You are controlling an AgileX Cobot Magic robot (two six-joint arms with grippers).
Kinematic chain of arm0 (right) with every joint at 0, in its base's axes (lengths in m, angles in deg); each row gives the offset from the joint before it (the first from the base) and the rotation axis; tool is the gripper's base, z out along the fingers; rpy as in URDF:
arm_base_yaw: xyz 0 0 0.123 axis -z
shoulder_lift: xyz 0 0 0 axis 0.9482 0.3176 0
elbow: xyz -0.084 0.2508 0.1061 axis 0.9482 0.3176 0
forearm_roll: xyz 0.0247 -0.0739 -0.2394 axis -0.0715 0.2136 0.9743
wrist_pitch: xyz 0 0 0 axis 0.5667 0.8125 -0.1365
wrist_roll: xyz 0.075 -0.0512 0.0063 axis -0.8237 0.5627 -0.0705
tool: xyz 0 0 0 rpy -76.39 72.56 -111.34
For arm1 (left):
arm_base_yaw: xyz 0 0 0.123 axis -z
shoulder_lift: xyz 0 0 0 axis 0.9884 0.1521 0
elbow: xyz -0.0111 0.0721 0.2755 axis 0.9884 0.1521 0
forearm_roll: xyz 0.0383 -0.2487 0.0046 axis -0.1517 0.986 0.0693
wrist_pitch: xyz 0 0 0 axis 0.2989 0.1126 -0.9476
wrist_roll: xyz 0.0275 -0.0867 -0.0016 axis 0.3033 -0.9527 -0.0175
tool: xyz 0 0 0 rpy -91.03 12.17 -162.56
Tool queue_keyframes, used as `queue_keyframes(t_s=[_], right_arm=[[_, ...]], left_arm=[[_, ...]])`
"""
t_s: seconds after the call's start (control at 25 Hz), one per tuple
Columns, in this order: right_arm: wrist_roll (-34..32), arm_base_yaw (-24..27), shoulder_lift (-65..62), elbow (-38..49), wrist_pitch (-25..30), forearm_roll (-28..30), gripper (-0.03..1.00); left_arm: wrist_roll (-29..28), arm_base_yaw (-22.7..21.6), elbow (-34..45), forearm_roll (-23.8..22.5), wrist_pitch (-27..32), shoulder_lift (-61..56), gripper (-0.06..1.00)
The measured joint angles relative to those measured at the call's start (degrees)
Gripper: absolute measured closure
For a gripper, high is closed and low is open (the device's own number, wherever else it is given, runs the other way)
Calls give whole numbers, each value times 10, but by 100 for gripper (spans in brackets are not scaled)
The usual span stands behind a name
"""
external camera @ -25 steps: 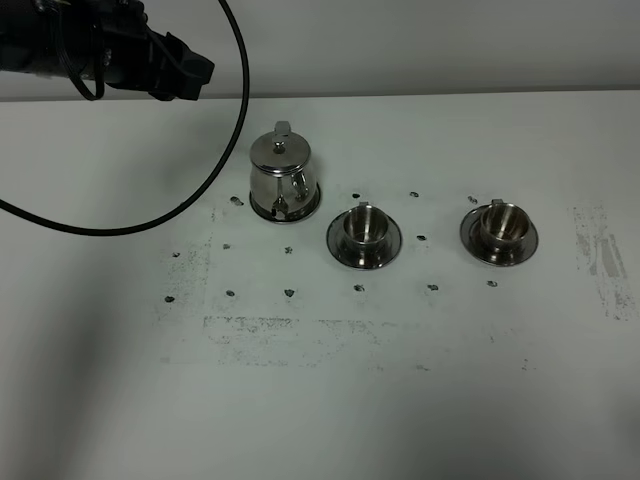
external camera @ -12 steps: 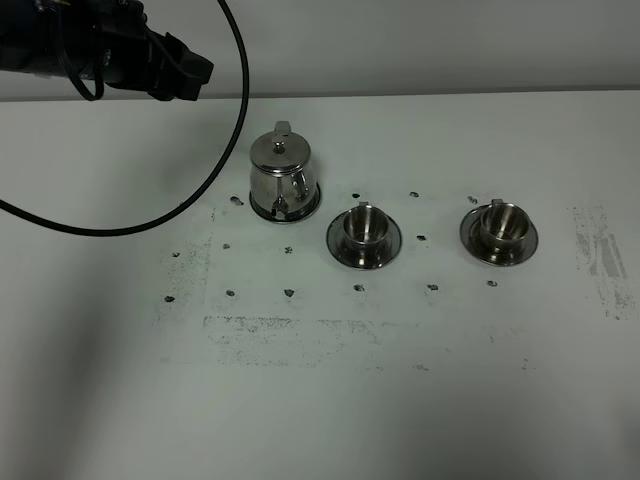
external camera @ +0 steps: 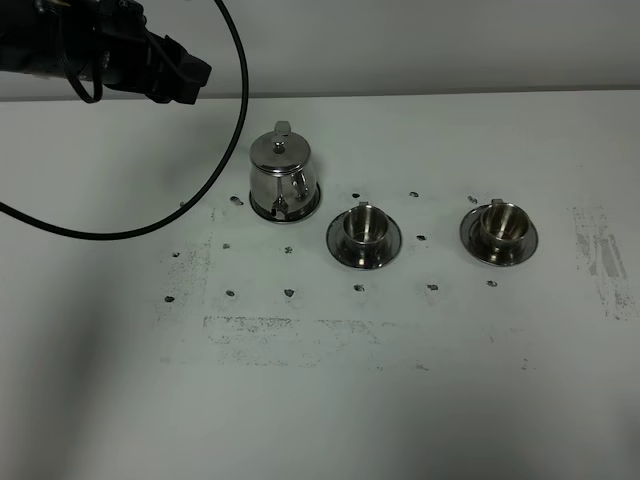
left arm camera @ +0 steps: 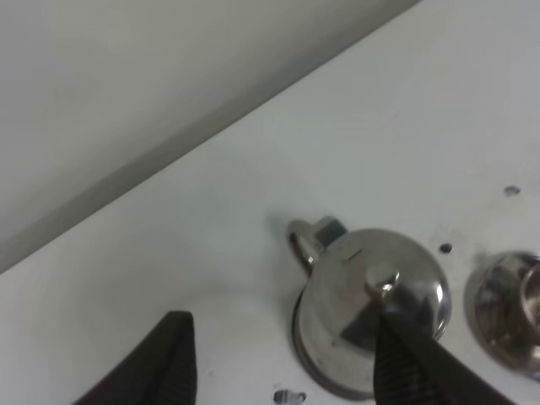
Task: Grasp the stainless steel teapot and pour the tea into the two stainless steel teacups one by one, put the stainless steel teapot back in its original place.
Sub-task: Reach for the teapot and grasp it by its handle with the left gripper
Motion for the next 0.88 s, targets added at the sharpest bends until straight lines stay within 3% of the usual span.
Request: queue_keyframes(t_s=[0.24, 0.48, 0.56, 0.88], right_arm=[[0, 1, 0, 0, 0, 0, 53], [0, 1, 0, 0, 0, 0, 53], [0, 1, 0, 0, 0, 0, 53], [0, 1, 0, 0, 0, 0, 53]], left_arm=[[-10, 0, 0, -6, 2, 0, 48], [-95, 7, -32, -29, 20, 0, 48], [-130, 25, -55, -65, 28, 0, 48], [-309, 100, -150, -284, 32, 29, 48]])
